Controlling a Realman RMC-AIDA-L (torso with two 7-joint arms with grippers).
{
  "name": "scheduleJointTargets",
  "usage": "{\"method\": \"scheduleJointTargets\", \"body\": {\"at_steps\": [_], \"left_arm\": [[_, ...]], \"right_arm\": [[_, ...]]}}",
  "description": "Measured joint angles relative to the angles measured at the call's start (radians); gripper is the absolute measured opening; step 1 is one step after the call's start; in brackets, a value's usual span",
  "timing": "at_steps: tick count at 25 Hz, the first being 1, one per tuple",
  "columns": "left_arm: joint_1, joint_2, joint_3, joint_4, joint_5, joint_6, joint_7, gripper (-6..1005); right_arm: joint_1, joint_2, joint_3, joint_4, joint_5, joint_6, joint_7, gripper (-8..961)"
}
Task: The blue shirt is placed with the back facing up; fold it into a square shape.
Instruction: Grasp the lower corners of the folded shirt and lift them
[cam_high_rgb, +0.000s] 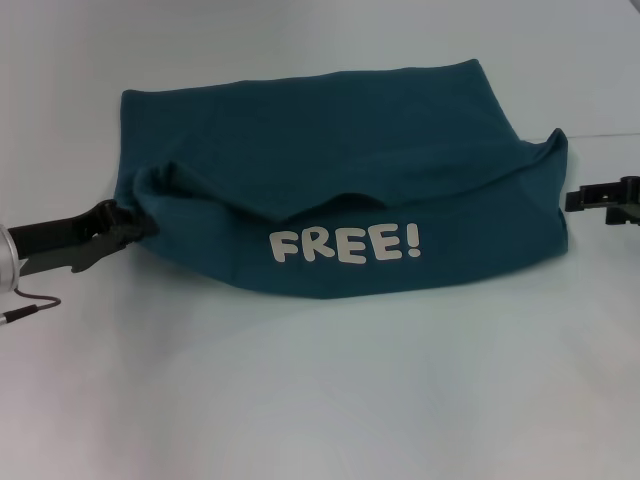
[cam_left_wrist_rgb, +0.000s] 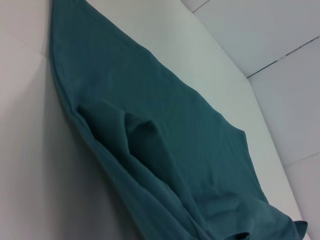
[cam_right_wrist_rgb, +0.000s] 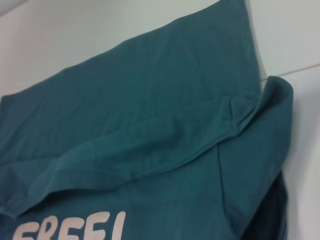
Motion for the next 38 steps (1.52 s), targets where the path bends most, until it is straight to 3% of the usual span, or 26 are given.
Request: {"method": "scheduleJointTargets", "body": {"at_steps": [10, 23, 32, 38], "left_arm": [[-0.004, 0.0, 0.0, -0.001, -0.002, -0.007, 0.0, -1], [-0.003, -0.002, 0.0, -0.004, -0.003, -0.018, 0.005, -1], [-0.005, -0.002, 0.005, -0.004, -0.003, -0.018, 0.006, 0], [-0.005, -0.002, 0.008, -0.004, 0.002, -0.014, 0.005, 0]], "right_arm": [[0.004, 0.066, -0.144, 0.012, -0.005, 0.179, -0.006, 804], [0.021, 0.085, -0.148, 0.072, -0.003, 0.26, -0.014, 791], [0.013, 0.086, -0.148, 0.068, -0.003, 0.261, -0.014, 587], [0.01, 0.086, -0.143, 0.066, -0.006, 0.259, -0.014, 292]]}}
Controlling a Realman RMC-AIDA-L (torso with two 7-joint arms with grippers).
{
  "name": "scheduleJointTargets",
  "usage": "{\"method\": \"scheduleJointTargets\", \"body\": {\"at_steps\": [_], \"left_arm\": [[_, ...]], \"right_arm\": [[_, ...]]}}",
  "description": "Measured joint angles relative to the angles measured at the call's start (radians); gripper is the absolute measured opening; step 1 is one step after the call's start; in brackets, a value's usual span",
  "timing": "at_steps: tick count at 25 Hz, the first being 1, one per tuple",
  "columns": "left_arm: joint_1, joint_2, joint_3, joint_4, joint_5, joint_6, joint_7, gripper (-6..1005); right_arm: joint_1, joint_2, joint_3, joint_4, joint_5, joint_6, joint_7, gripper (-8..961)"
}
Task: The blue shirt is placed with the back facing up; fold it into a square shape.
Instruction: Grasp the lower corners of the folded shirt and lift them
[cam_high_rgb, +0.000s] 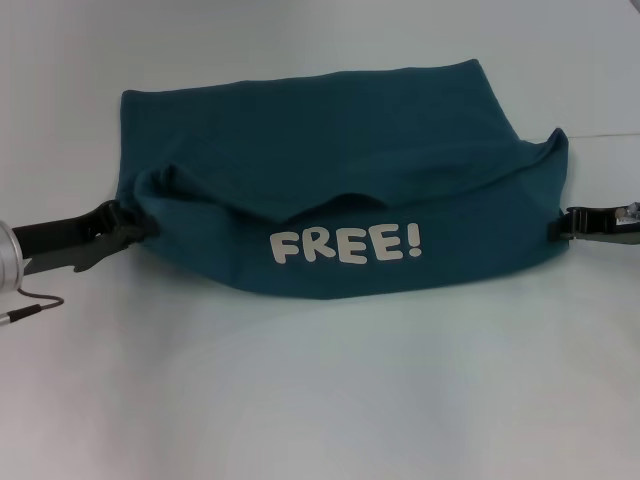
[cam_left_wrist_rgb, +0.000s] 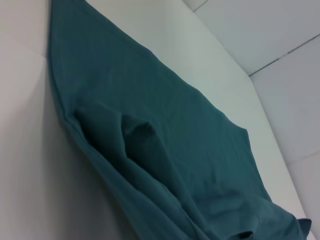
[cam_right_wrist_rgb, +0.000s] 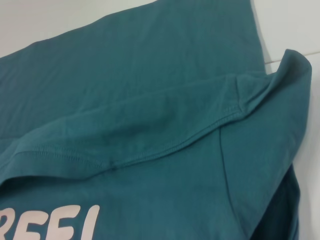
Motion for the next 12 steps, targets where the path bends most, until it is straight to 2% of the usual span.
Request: {"method": "scheduleJointTargets", "body": {"at_steps": [4, 8, 11, 12], "left_arm": [[0.003, 0.0, 0.007, 0.004, 0.008, 0.019, 0.003, 0], [0.009, 0.006, 0.015, 0.021, 0.03, 0.065, 0.002, 0], [0.017, 0.008, 0.014, 0.058, 0.079, 0.148, -0.008, 0], [0.021, 0.01, 0.012, 0.07, 0.091, 0.176, -0.01, 0]], "right_arm": [[-0.004, -0.004, 0.004, -0.005, 0.001, -0.022, 0.004, 128], [-0.016, -0.014, 0.008, -0.032, 0.004, -0.089, 0.019, 71], [-0.034, -0.021, 0.009, -0.092, 0.001, -0.205, 0.049, 42], [-0.051, -0.024, 0.01, -0.144, 0.0, -0.306, 0.071, 42]]}}
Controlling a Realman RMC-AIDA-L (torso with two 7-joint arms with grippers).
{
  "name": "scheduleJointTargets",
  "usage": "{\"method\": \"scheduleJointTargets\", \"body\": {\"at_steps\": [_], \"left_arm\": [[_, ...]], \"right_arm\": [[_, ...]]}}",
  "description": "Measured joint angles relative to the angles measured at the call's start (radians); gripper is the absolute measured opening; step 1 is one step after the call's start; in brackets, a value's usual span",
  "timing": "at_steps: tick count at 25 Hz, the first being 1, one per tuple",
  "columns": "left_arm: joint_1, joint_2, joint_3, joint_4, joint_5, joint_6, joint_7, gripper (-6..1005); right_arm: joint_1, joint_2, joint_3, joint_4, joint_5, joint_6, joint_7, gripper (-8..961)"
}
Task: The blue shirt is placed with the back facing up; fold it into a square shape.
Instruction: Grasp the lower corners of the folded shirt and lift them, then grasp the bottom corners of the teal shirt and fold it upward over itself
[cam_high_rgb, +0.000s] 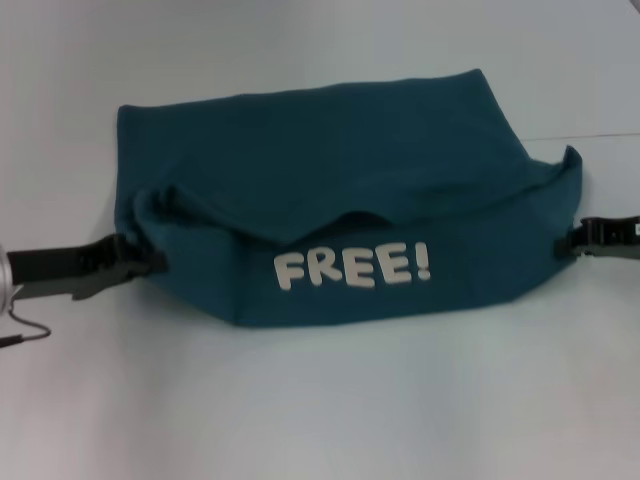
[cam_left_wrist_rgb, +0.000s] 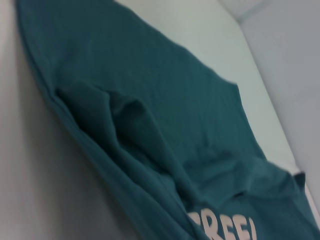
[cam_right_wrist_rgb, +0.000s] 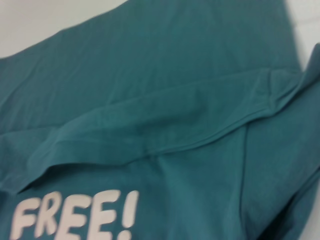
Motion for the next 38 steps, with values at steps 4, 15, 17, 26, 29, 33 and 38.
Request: {"method": "scheduleJointTargets", "body": {"at_steps": [4, 15, 17, 26, 29, 33, 38], "left_arm": [[0.035, 0.008, -0.003, 0.07, 0.034, 0.154, -0.005, 0], [0.152, -0.003, -0.011, 0.236, 0.149, 0.482, -0.007, 0], [0.171, -0.007, -0.011, 0.254, 0.161, 0.513, -0.004, 0], [0.191, -0.01, -0.013, 0.269, 0.295, 0.624, 0.011, 0], [0.19, -0.01, -0.012, 0.269, 0.328, 0.643, 0.028, 0], [0.162, 0.005, -0.043, 0.266, 0.315, 0.661, 0.064, -1], [0.076, 0.048, -0.092, 0.217, 0.316, 0.636, 0.047, -1]], "right_arm": [[-0.035, -0.001, 0.002, -0.083, -0.001, -0.138, 0.029, 42], [-0.089, -0.014, 0.005, -0.117, -0.084, -0.451, 0.005, 41], [-0.096, -0.013, 0.005, -0.117, -0.101, -0.495, 0.001, 41], [-0.122, -0.007, -0.007, -0.112, -0.167, -0.616, -0.049, 42], [-0.119, -0.01, 0.013, -0.105, -0.18, -0.616, -0.077, 42], [-0.089, -0.022, 0.096, -0.092, -0.177, -0.617, -0.106, 41], [-0.028, -0.043, 0.21, -0.087, -0.176, -0.58, -0.108, 41]]}}
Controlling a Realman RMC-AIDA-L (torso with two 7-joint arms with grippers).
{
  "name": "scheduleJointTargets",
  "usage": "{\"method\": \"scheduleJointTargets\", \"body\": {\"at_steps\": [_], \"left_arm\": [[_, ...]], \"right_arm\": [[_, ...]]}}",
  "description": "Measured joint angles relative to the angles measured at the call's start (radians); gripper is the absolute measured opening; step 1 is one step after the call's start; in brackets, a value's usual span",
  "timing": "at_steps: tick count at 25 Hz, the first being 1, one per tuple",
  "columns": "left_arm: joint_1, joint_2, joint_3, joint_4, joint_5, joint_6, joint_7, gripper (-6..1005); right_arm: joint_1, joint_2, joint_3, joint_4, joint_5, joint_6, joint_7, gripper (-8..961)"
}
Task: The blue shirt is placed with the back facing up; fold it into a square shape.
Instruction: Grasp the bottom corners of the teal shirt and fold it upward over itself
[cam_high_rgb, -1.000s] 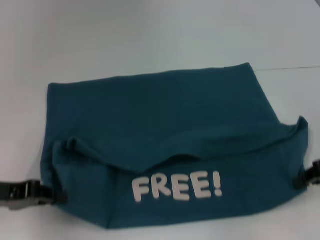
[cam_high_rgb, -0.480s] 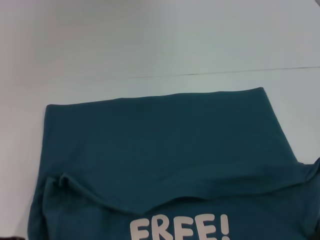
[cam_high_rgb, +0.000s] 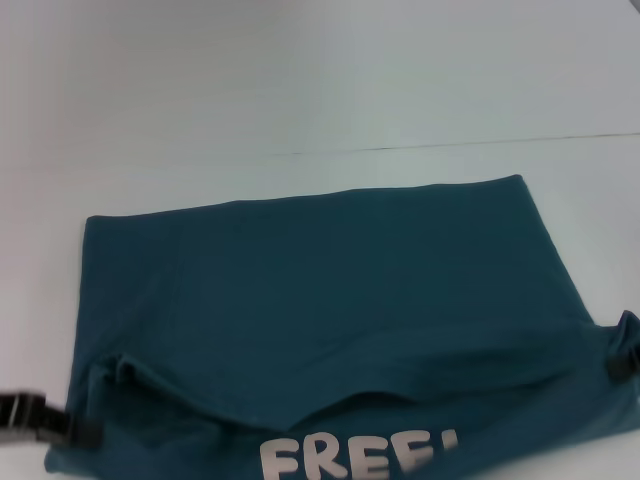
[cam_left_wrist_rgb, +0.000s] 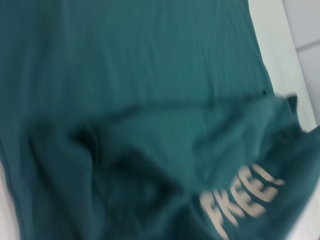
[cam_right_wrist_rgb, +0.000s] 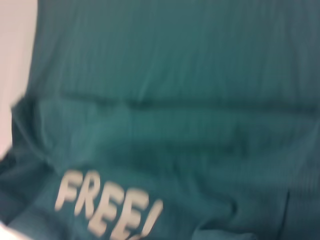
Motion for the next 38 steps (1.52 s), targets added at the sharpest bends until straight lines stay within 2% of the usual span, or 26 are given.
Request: {"method": "scheduleJointTargets", "body": {"at_steps": [1, 3, 6, 12, 15, 21, 28, 37, 38], "left_arm": [[0.0, 0.0, 0.0, 0.0, 0.0, 0.0, 0.0, -1], [-0.074, 0.03, -0.006, -0.025, 0.001, -0.074, -0.065, -1], [-0.11, 0.046, 0.002, -0.049, 0.006, -0.13, -0.106, -1], [-0.16, 0.053, 0.048, -0.069, 0.031, -0.282, -0.195, 0], [-0.171, 0.053, 0.084, -0.08, 0.032, -0.367, -0.228, -1], [-0.201, 0.039, 0.118, -0.114, 0.032, -0.535, -0.262, -1], [-0.237, 0.004, 0.152, -0.159, 0.032, -0.744, -0.271, 0], [-0.27, -0.01, 0.198, -0.23, 0.032, -0.951, -0.277, -1], [-0.272, -0.018, 0.2, -0.235, 0.03, -0.991, -0.275, -1]], "right_arm": [[0.01, -0.002, 0.015, 0.0, 0.0, 0.017, 0.009, 41], [0.027, -0.003, 0.039, 0.0, 0.0, 0.073, 0.044, 41], [0.042, -0.002, 0.056, 0.0, 0.014, 0.16, 0.089, 41], [0.062, 0.008, 0.051, 0.0, 0.124, 0.321, 0.14, 42], [0.081, 0.026, 0.044, 0.005, 0.163, 0.405, 0.144, 42], [0.134, 0.063, 0.009, 0.074, 0.169, 0.625, 0.142, 41], [0.192, 0.094, -0.096, 0.211, 0.169, 0.924, 0.144, 42], [0.236, 0.111, -0.121, 0.324, 0.171, 1.171, 0.143, 42], [0.24, 0.113, -0.123, 0.332, 0.17, 1.191, 0.142, 42]]}}
